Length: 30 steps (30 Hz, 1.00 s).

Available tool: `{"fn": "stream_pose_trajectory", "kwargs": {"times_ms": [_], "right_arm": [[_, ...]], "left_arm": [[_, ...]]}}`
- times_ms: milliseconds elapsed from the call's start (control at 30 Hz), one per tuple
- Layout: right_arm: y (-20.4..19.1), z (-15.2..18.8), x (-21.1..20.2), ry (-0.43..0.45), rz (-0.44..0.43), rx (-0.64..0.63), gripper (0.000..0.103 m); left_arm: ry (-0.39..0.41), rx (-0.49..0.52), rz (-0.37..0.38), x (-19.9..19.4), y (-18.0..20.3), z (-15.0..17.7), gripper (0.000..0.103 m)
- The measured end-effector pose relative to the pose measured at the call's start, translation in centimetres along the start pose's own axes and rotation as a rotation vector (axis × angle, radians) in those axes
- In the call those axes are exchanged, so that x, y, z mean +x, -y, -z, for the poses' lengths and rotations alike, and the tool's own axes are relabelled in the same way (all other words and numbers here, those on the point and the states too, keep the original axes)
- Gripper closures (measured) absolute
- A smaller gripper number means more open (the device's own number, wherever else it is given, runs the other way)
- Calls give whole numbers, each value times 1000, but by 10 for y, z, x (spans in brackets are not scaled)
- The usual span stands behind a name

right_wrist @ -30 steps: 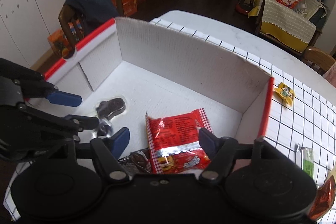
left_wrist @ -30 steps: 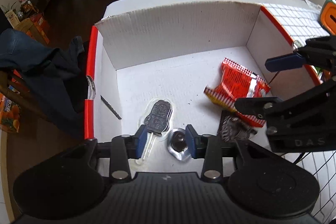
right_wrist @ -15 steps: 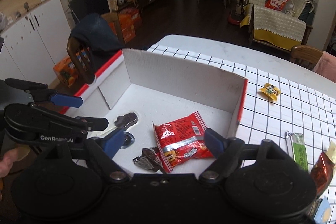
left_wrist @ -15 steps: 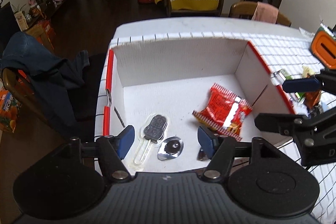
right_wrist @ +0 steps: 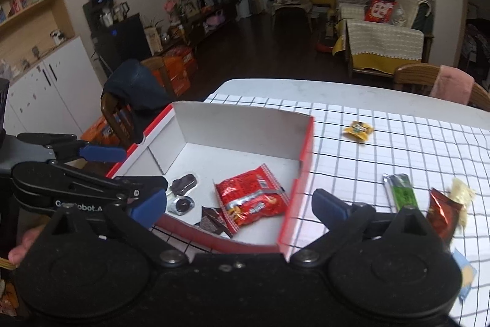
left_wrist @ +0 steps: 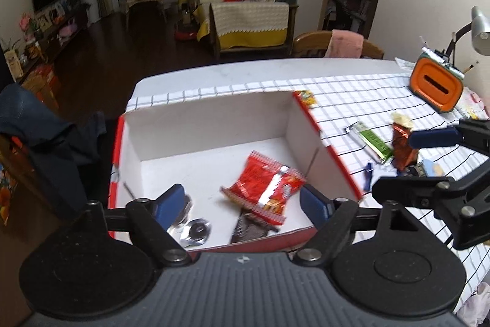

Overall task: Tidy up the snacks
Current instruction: 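Move both tools back toward the remaining snacks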

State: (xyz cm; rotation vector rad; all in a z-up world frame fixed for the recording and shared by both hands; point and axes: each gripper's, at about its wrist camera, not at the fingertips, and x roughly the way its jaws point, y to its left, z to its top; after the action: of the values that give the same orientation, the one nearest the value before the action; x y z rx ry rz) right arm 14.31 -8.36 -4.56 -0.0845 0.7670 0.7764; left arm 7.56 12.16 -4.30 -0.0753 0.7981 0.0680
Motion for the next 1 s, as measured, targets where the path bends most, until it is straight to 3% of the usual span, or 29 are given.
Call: {"fn": "stream_pose_trajectory", "kwargs": {"times_ms": [467,700,1000], "right_arm": [[82,51,-46,37,93,66,0],[133,71,-59,8,139,48,0],[211,95,-55,-78,165,26,1]], "left_arm": [[23,34,80,15,81,-11,11],[-20,86,134,41,135,-13,11],[-134,122,161,96,199,-8,11]]}}
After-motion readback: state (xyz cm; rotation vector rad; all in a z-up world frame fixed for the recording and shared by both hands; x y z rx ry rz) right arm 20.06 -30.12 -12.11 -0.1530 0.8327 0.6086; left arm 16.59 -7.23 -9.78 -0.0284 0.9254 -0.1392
